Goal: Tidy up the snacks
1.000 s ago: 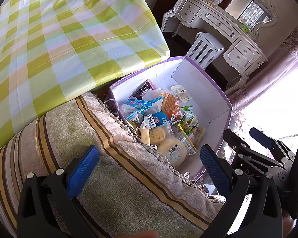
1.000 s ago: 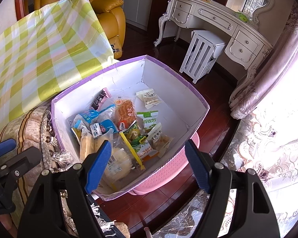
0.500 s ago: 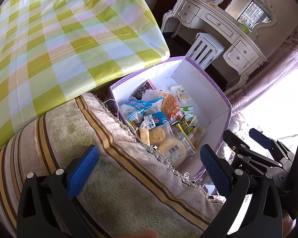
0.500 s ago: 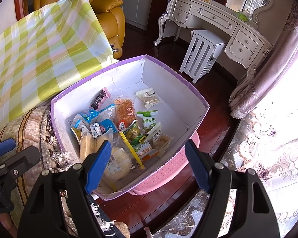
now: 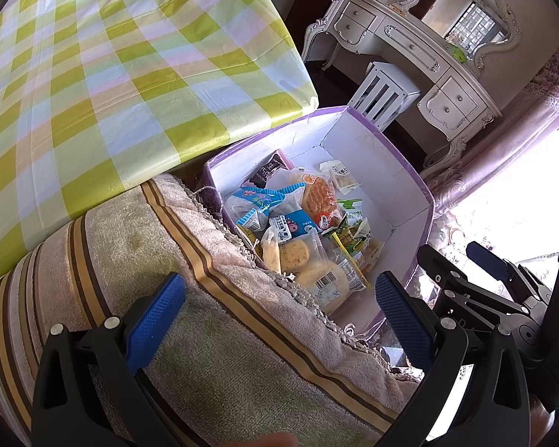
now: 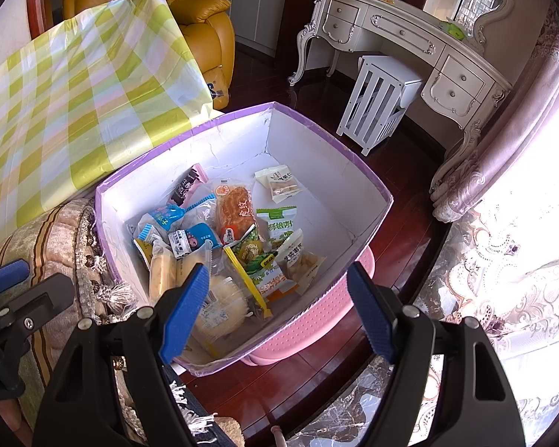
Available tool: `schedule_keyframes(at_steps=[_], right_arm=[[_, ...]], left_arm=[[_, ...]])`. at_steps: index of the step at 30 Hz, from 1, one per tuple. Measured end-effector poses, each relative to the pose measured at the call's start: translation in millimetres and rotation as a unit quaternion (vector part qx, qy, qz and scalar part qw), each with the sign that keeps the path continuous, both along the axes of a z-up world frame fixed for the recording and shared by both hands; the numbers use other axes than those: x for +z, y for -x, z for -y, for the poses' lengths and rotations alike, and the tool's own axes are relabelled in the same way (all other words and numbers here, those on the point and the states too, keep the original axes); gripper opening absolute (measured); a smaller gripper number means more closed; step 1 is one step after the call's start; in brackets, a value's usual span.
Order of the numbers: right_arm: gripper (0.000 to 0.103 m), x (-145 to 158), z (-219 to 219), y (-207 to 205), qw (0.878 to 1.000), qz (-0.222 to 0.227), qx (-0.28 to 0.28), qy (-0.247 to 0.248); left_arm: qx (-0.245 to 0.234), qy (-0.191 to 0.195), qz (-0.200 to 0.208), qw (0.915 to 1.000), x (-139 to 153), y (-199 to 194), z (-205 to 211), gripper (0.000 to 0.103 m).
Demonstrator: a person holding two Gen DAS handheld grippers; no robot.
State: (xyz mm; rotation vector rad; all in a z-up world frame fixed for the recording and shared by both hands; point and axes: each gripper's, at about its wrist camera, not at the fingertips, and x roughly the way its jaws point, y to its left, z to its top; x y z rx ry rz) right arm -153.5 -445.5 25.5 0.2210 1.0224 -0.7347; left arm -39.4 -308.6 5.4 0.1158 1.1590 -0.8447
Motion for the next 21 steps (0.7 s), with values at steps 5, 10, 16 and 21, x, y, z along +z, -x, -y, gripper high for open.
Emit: schedule_keyframes(at_steps=[5, 10, 16, 21], right_arm=[[0.076, 0.1, 0.1, 0.0, 1.0, 0.0, 0.0, 0.0], [0.076, 0.0, 1.0, 0.6, 1.0, 0.0, 0.0, -0.002], [0.076, -3.9, 2.6, 2.7, 1.0, 0.002, -0.006, -0.006], [0.076, -7.2, 0.5, -1.2, 1.0, -0.009, -0.004, -0.005]], left_arm=[[0.0, 0.0, 0.0, 1.0, -0.1, -0.3, -0.1, 0.099], [0.0, 0.0, 0.0, 1.0, -0.3, -0.3, 0.1, 0.099], [0.0, -0.002, 0.002, 1.0, 0.4, 0.4, 1.0, 0.099], [-0.001, 0.001, 0.001, 1.0, 0.9, 0.8, 1.4, 0.099]])
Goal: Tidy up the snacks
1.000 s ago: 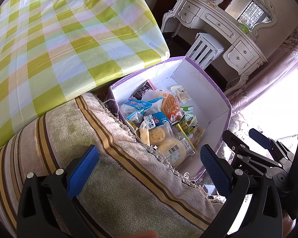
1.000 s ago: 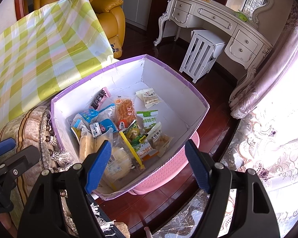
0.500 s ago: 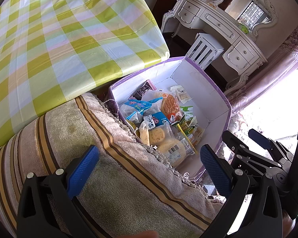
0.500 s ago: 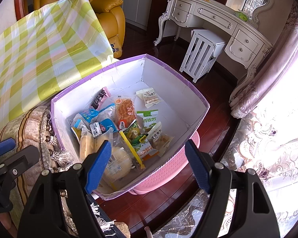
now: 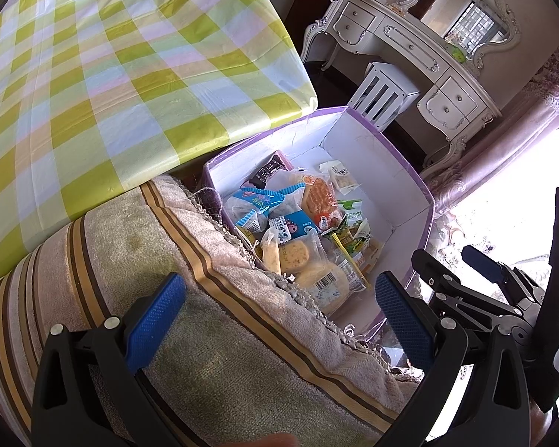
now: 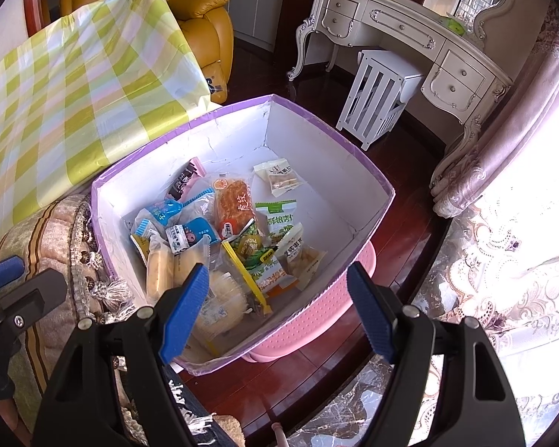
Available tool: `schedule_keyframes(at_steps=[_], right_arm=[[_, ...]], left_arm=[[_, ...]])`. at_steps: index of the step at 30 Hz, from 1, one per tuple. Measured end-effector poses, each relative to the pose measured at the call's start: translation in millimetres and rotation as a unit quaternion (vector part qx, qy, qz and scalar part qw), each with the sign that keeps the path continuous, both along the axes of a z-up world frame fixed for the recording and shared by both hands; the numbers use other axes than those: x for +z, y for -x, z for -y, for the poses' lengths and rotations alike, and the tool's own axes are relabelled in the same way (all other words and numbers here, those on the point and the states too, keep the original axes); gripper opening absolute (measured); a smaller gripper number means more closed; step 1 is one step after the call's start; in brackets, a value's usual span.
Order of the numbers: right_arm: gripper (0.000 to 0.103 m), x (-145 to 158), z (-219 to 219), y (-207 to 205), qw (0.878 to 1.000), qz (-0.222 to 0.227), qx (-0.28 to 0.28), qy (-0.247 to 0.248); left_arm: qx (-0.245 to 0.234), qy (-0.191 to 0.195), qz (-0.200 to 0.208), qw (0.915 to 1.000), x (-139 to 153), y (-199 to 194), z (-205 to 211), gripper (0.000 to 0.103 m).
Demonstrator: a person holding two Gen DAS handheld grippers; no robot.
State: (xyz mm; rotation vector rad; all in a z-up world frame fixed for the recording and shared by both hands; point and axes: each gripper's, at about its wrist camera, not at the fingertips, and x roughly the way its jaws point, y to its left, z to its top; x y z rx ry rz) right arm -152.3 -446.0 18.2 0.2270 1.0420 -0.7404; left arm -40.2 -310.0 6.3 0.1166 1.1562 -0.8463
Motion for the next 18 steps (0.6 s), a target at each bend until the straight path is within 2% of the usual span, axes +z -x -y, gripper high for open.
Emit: schedule_keyframes(at_steps=[9, 14, 16, 18], right_arm=[[0.076, -1.4, -0.8, -1.1, 1.0, -0.008, 0.0, 0.004], [0.077, 4.0, -7.2, -5.5, 1.0, 0.003, 0.012, 0.011], [0.078, 9.6, -12.1, -11.1, 1.0, 0.013, 0.022, 0.015], [0.078, 15.5, -20.2, -21.1, 0.999, 0.026, 0.037, 0.008]], left_arm=[[-0.008, -0.011, 0.019, 0.9997, 0.9, 2.9, 5.6, 0.099], [-0.008, 0.016, 0.005, 0.9998, 7.3, -2.0, -2.5, 0.099], [0.005, 0.03, 0.007, 0.9995, 15.4, -6.3, -16.7, 0.099], [0.035, 0.022, 0.034, 0.9985, 24.4, -13.2, -39.0, 0.099]])
